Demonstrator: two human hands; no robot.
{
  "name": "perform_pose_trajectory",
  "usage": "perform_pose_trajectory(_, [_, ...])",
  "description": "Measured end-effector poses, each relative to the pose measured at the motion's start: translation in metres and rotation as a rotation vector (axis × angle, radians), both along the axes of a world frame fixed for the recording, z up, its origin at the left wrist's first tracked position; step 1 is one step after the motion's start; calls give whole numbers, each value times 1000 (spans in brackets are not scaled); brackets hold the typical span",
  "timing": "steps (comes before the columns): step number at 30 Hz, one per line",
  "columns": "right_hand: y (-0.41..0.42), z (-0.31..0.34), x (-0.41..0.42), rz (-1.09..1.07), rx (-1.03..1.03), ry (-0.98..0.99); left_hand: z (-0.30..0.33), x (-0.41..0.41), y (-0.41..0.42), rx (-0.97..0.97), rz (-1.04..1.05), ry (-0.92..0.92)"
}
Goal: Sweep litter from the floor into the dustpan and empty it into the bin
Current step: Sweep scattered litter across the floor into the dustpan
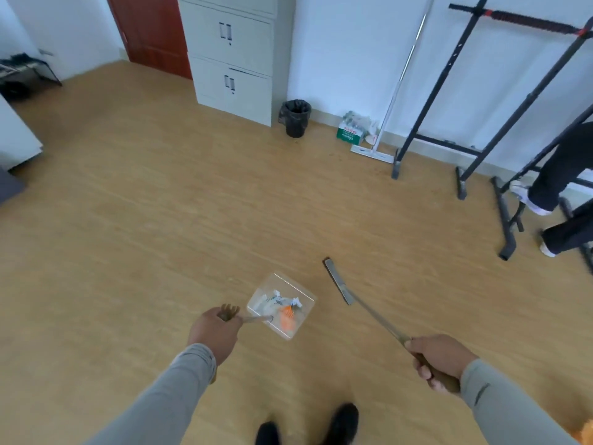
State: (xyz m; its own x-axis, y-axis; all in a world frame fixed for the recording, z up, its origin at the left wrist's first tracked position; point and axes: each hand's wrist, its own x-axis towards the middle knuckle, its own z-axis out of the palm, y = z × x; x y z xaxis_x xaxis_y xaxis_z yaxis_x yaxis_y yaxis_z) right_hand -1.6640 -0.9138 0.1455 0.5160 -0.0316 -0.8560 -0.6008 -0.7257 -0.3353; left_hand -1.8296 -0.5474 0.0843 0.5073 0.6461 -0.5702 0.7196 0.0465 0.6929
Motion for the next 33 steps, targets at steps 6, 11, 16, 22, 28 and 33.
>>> perform_pose_trajectory(6, [45,-7,44,28,1,26,2,10,21,24,89,-10])
perform_pose_trajectory(11, [51,-13,89,6,21,91,8,57,25,58,106,-6])
perform_pose_trajectory(16, [33,-11,139,-56,60,89,25,132,19,108,74,-1])
perform_pose_trajectory(22, [11,-7,199,-101,61,39,39,216,7,102,89,-17])
perform_pose_trajectory(28, [-3,-4,245,-132,78,6,40,274,-2,78,69,-46])
perform_pose_trajectory(33, [2,-1,271,-148,64,-3,43,313,4,83,22,-37])
